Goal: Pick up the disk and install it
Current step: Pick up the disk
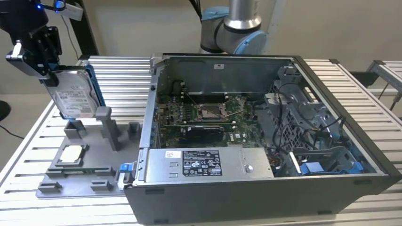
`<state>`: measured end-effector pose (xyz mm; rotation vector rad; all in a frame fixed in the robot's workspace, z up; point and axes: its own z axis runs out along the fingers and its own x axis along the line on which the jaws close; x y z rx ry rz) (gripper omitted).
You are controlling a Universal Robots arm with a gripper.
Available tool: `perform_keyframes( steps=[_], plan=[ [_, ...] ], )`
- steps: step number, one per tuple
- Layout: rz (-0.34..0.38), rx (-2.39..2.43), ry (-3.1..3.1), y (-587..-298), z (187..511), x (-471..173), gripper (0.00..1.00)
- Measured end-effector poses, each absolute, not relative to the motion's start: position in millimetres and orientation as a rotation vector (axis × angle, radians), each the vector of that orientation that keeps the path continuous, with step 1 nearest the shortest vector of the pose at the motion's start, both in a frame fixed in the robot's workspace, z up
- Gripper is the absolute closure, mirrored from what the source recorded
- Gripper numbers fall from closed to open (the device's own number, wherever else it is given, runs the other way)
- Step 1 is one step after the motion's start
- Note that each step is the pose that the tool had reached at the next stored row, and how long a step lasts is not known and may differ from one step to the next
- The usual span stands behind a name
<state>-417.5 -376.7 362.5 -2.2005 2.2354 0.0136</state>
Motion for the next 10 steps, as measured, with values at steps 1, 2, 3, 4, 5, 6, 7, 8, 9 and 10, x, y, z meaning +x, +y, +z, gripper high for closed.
perform_keyframes(
  steps=[1,2,3,4,5,6,7,8,9,10],
  plan=[
    [0.014,-2.200,2.235,-376.7,363.8,-417.5,1.00],
    [0.014,-2.201,2.235,-376.7,365.2,-417.5,1.00],
    [0.014,-2.200,2.235,-376.7,366.5,-417.5,1.00],
    [0.014,-2.200,2.235,-376.7,367.9,-417.5,1.00],
    [0.014,-2.200,2.235,-376.7,369.2,-417.5,1.00],
    [0.014,-2.200,2.235,-376.7,370.6,-417.5,1.00],
    [0.014,-2.200,2.235,-376.7,372.0,-417.5,1.00],
    [0.014,-2.200,2.235,-376.7,373.3,-417.5,1.00],
    [0.014,-2.200,2.235,-376.7,374.6,-417.5,1.00],
    [0.014,-2.200,2.235,-376.7,375.9,-417.5,1.00]
  ],
)
